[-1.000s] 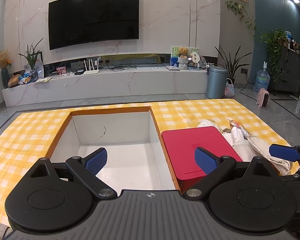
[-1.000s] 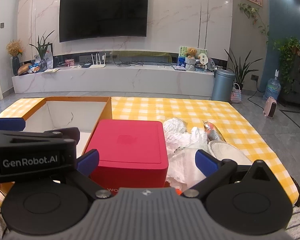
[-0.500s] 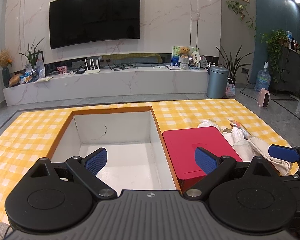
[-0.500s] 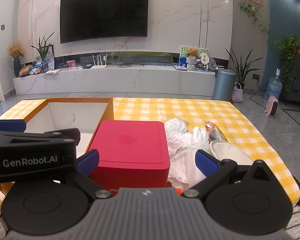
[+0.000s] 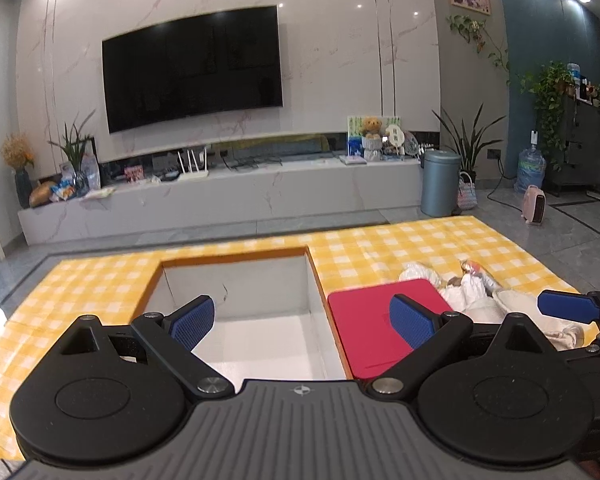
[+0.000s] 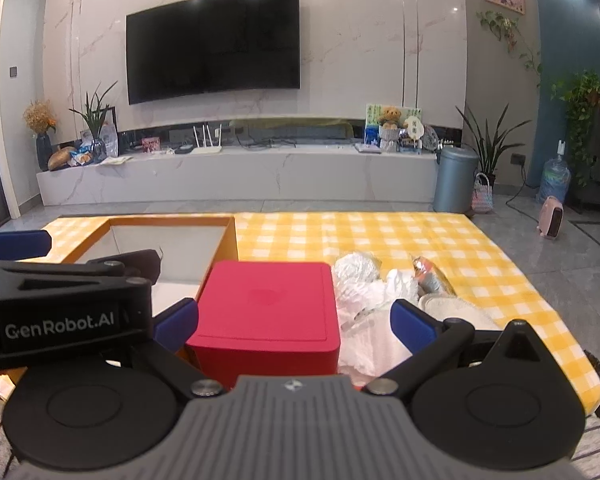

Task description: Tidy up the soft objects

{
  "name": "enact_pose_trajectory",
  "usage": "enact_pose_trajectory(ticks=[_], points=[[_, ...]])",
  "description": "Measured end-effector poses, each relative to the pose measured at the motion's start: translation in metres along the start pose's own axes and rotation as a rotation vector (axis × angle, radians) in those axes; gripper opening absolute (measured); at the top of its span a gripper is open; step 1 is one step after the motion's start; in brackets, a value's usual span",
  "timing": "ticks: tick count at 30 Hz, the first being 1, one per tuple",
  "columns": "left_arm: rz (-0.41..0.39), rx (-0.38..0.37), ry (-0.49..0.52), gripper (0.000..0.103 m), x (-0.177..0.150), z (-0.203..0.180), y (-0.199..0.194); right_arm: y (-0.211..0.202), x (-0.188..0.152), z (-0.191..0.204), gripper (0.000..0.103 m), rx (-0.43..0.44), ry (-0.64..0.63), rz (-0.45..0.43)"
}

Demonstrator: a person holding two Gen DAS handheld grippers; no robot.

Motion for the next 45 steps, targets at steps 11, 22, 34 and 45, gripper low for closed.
enact_pose_trajectory(ticks=[11, 22, 34, 45], points=[[-0.011, -0.006, -0.008, 0.103, 0.024, -0.021, -0.007, -0.016, 0.018, -0.021, 0.1, -0.025, 0.045, -0.036], [-0.006, -0.111, 0.015, 0.103, 0.037, -0.061, -0.001, -0.018, 0.03, -0.064, 0.1, -0.179, 0.008, -0.075], [0.065, -0.245, 0.103, 0.103, 0.038, -0.106, 0.035, 0.054, 0.046, -0.169, 0.1, -0.33, 0.062, 0.09], [0.226, -0.339, 0.124, 0.103, 0.008, -0.144, 0.075, 0.104, -0.022, -0.205, 0.1, -0.11, 0.353, 0.301]])
Point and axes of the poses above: each gripper's, at about its wrist camera, not at the fingertips, and y roughly the way its jaws point, z to its left, x to its top, the point moved 10 cm from there along y, roughly the way its jaws point, and after that the axes turned 14 degrees about -x, right-handed, at the moved point
